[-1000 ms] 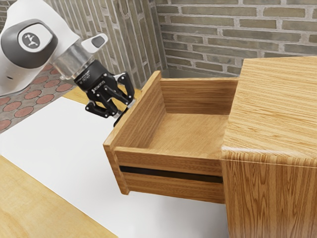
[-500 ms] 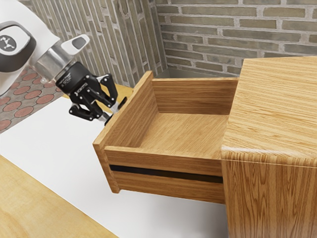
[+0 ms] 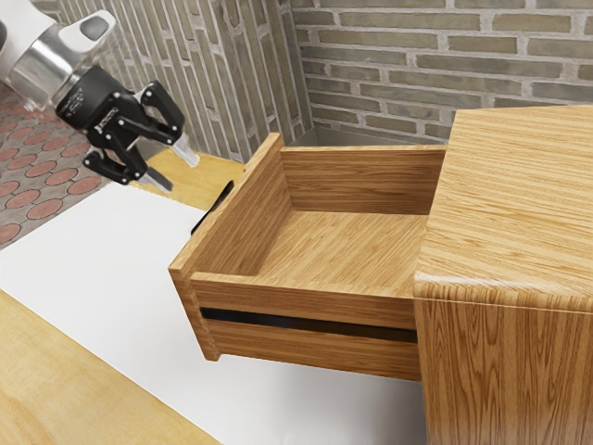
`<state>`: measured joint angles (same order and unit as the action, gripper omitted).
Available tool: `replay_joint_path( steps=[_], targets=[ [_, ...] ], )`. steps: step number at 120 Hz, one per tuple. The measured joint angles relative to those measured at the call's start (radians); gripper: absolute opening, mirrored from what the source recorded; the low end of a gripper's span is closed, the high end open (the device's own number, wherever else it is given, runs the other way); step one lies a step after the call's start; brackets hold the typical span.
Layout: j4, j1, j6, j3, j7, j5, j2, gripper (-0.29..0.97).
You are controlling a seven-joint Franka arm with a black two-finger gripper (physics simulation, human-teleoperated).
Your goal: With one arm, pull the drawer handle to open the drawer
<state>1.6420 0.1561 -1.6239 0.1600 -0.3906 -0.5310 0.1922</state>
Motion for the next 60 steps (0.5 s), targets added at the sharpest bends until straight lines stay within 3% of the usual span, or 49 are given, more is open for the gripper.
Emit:
replay_joint_path(
  steps=[9,12,18,26,39,50,60],
  targets=[
    [-0.175,0.004,0.061,-0.006,0.0,0.058,-0.015,0.34],
    [-0.235,0.006,0.082,-0.04,0.0,0.111,-0.028,0.38],
    [-0.329,0.007,0.128,-0.187,0.007,0.277,-0.064,0.45],
    [-0.368,-0.04,0.181,-0.294,0.032,0.419,-0.085,0.51],
    [-0.38,-0.026,0.241,-0.363,0.068,0.524,-0.102,0.58],
    [-0.382,-0.062,0.267,-0.355,0.095,0.566,-0.124,0.62],
    [-0.382,-0.223,0.283,-0.195,0.116,0.584,-0.131,0.64]
  ],
)
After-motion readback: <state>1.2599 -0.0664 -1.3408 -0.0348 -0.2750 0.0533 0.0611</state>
